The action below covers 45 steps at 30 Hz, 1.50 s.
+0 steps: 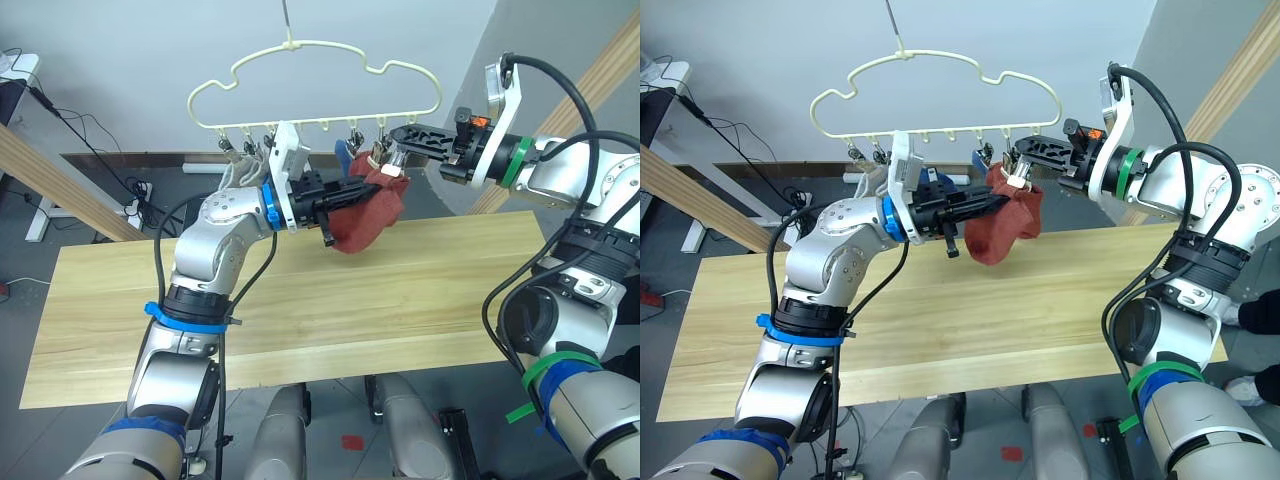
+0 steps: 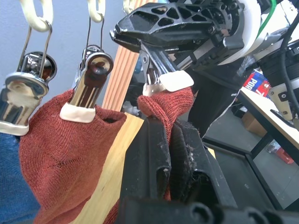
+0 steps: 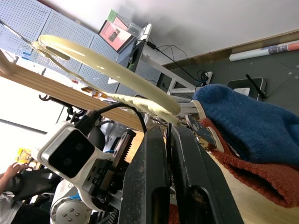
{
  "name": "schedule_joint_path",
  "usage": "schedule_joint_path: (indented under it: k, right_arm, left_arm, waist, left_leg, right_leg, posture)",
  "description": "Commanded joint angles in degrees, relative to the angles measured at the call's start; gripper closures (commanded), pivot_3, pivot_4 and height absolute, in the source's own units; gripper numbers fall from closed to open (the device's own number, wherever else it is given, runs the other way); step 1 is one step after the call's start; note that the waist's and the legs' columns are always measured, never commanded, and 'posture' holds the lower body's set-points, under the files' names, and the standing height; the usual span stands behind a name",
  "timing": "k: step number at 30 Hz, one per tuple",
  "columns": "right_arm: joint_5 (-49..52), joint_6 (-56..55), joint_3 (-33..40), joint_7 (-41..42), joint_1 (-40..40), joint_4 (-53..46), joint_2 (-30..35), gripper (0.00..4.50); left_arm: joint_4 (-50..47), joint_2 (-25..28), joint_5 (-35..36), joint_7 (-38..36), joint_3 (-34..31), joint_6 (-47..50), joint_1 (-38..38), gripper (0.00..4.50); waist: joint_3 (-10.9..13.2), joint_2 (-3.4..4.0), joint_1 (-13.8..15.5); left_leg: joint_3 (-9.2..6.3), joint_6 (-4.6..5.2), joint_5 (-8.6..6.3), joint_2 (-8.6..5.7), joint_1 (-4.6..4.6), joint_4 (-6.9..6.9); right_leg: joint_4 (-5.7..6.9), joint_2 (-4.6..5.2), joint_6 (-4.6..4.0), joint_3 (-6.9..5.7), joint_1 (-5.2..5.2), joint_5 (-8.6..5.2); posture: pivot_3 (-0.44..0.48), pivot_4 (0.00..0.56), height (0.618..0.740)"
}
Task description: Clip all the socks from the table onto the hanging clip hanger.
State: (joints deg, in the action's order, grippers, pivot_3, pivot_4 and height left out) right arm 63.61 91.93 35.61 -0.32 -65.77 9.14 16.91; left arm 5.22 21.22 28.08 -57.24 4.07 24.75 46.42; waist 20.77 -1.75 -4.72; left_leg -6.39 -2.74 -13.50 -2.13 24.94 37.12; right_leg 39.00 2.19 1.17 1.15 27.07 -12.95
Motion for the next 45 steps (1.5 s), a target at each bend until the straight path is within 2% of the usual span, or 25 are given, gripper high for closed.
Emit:
schedule_joint_path:
  k: [1,8,15,29,33,37,42,45]
  right_arm:
    - [-0.3,-0.4,0.9,-0.1,-0.4,-0.2,1.0,4.5]
    - [-0.4,-0.4,1.3,0.2,-0.8,0.6,1.0,4.5]
    - [1.9,0.6,2.4,-1.5,-1.1,1.1,-0.5,4.5]
    - [5.2,0.6,3.7,-5.3,-1.8,2.9,-1.0,4.5]
    - [5.7,0.6,3.8,-5.9,-1.9,3.2,-1.0,4.5]
    - [6.6,0.6,2.7,-6.0,-1.3,2.8,-0.8,4.5]
    - [6.8,0.6,2.6,-6.4,-1.4,2.9,-1.2,4.5]
    - [6.9,0.6,2.4,-6.3,-1.3,2.8,-1.0,4.5]
  left_arm:
    - [-6.1,1.1,3.7,-2.0,-1.4,2.6,-0.4,4.48]
    - [-6.6,1.7,2.8,-2.1,-1.2,1.7,-1.1,4.48]
    - [0.1,0.6,-2.2,0.5,-1.1,-4.7,1.5,4.48]
    - [-0.8,0.8,-4.0,-1.3,0.6,-7.8,-0.3,4.48]
    - [0.1,1.0,-6.6,-1.4,1.6,-10.4,-0.3,4.48]
    - [1.6,-1.3,-5.7,0.9,0.0,-10.1,1.9,4.48]
    - [2.7,-1.4,-7.3,0.5,0.7,-12.2,2.3,4.48]
    - [2.2,-2.4,-5.7,1.3,-0.4,-10.5,2.2,4.48]
  waist:
    - [0.0,0.0,0.0]
    - [0.0,0.0,0.1]
    - [0.0,0.0,0.1]
    - [0.0,0.0,0.1]
    - [0.0,0.0,0.1]
    - [0.0,0.0,0.1]
    - [0.0,0.0,0.1]
    - [0.0,0.0,0.1]
  left_leg:
    - [0.0,0.0,0.0,0.0,0.0,-0.01]
    - [-0.01,0.03,0.02,-0.02,0.0,0.01]
    - [0.0,0.05,0.03,-0.05,0.0,0.01]
    - [0.01,0.06,0.04,-0.03,0.0,-0.01]
    - [0.01,0.06,0.04,-0.04,0.01,-0.01]
    - [0.01,0.07,0.04,-0.04,0.01,0.0]
    - [0.02,0.07,0.04,-0.03,0.01,-0.01]
    - [0.01,0.07,0.04,-0.03,0.01,-0.01]
  right_leg:
    - [0.0,0.0,0.0,0.0,0.0,0.0]
    - [0.01,-0.02,0.0,-0.01,-0.01,0.0]
    - [0.01,-0.02,0.01,0.0,-0.02,0.01]
    - [0.01,0.0,0.01,-0.03,-0.02,0.01]
    - [0.0,0.0,0.01,-0.03,-0.02,0.01]
    - [0.0,0.0,0.01,-0.04,-0.02,0.01]
    - [0.02,0.0,0.01,-0.03,-0.02,0.01]
    - [0.02,0.0,0.01,-0.04,-0.02,0.01]
  posture:
    - [-0.087,0.395,0.74]
    - [-0.085,0.396,0.74]
    - [-0.08,0.394,0.74]
    - [-0.075,0.388,0.74]
    - [-0.075,0.387,0.74]
    - [-0.074,0.385,0.74]
    - [-0.071,0.389,0.74]
    - [-0.072,0.391,0.74]
